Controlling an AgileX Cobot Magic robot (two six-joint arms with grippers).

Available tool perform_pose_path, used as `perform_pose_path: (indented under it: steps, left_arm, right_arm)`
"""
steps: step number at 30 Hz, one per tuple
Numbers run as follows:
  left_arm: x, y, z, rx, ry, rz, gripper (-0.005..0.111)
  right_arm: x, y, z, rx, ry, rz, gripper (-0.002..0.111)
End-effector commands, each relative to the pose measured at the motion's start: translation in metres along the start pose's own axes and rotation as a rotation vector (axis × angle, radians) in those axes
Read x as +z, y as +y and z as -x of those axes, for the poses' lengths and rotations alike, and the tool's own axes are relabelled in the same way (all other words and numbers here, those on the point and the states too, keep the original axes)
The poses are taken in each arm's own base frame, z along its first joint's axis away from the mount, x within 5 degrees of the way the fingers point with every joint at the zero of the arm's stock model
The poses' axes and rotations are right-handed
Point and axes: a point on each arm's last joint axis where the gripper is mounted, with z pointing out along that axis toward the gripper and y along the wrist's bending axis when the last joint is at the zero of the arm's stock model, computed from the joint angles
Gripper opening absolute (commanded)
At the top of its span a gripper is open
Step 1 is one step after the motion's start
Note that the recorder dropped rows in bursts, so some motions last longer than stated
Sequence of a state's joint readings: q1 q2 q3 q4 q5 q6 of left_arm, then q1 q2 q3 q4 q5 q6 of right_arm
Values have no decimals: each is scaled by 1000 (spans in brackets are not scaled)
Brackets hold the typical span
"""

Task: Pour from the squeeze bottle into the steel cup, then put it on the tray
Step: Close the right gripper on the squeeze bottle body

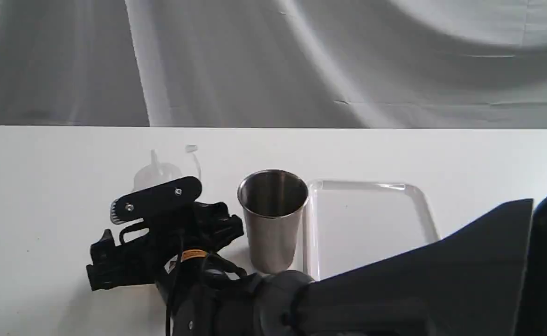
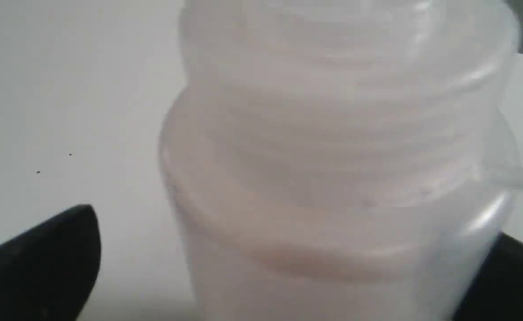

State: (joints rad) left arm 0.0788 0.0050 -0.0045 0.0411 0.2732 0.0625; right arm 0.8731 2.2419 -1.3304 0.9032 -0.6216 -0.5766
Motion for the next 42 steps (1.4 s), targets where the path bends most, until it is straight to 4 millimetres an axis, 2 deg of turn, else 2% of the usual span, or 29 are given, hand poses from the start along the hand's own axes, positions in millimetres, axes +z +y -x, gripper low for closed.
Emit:
perform_pose_path:
  steps: [1, 16, 23, 27, 42]
  left_arm:
    - [0, 0, -1, 1, -8, -1, 8]
    - [0, 0, -1, 1, -8, -1, 8]
    - [0, 0, -1, 1, -8, -1, 8]
    - [0, 0, -1, 1, -8, -1, 8]
    - [0, 0, -1, 1, -8, -1, 8]
  right_arm:
    - [9, -1, -2, -4, 1, 5, 105]
    - [22, -10, -23, -27, -20, -65, 105]
    - [26, -14, -29, 69, -48, -90, 105]
    - [27, -14, -34, 47, -59, -81, 105]
    - [28, -10, -32, -3, -78, -39, 105]
